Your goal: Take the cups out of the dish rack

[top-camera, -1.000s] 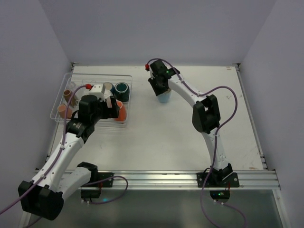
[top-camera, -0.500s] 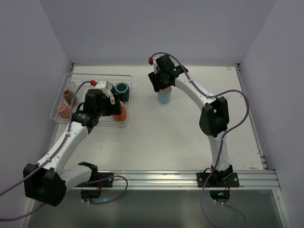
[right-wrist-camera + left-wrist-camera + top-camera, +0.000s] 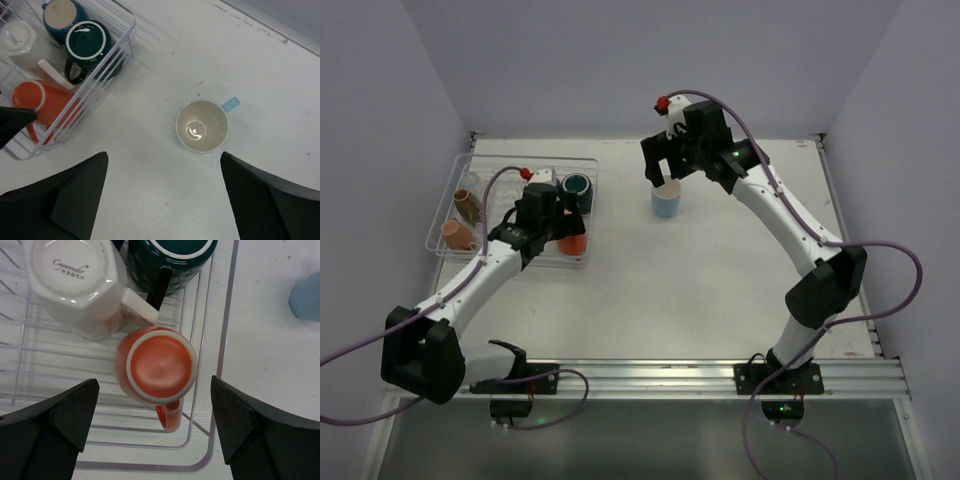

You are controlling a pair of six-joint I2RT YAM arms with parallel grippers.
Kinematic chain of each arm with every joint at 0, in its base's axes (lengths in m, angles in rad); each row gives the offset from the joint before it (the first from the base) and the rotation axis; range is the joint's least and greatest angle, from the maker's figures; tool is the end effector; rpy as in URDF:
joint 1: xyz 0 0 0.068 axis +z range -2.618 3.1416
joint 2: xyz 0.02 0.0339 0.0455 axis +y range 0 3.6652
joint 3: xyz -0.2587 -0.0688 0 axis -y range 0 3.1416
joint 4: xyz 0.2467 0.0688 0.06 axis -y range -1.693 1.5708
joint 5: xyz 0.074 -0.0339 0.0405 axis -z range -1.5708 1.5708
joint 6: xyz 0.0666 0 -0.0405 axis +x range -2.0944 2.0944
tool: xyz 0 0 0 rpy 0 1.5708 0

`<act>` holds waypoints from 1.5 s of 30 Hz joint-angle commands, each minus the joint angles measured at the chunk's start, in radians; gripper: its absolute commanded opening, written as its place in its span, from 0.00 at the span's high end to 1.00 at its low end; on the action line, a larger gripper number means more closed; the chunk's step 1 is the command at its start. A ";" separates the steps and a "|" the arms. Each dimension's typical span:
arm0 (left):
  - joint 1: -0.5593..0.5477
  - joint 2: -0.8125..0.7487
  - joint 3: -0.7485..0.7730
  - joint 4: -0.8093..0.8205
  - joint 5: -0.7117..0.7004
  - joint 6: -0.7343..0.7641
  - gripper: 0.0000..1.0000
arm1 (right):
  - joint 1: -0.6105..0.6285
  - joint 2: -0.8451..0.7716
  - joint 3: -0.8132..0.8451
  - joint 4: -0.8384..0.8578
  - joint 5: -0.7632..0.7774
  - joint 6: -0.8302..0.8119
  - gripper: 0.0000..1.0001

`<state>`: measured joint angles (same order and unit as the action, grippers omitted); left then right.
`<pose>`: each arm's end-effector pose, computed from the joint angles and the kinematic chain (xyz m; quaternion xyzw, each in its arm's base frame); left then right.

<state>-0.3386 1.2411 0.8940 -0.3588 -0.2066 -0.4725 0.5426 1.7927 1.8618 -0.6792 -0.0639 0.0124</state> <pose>0.2824 -0.0850 0.2405 -0.1035 0.8982 -0.0784 0.4200 0.3695 0.2278 0.3623 -0.2465 0.8516 0.1538 0.4364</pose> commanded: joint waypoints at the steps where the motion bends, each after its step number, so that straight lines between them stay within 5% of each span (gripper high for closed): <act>1: -0.022 0.044 0.040 0.089 -0.085 -0.052 0.00 | -0.003 -0.131 -0.065 0.061 -0.068 -0.020 0.04; 24: -0.076 0.241 0.019 0.179 -0.309 -0.071 0.10 | -0.004 -0.305 -0.231 0.178 -0.197 0.049 0.04; 32: -0.076 0.173 0.002 0.182 -0.320 -0.052 0.66 | -0.003 -0.403 -0.337 0.270 -0.295 0.119 0.04; 36: -0.076 0.089 -0.018 0.162 -0.329 -0.045 0.75 | 0.002 -0.473 -0.446 0.401 -0.343 0.237 0.04; 45: -0.076 -0.127 0.011 0.112 -0.291 -0.026 0.85 | 0.029 -0.553 -0.869 1.079 -0.441 0.769 0.06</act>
<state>-0.4091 1.1969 0.8642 -0.2863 -0.4755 -0.5041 0.5587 1.2407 1.0725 0.0849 -0.4522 0.5362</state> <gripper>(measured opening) 0.753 0.949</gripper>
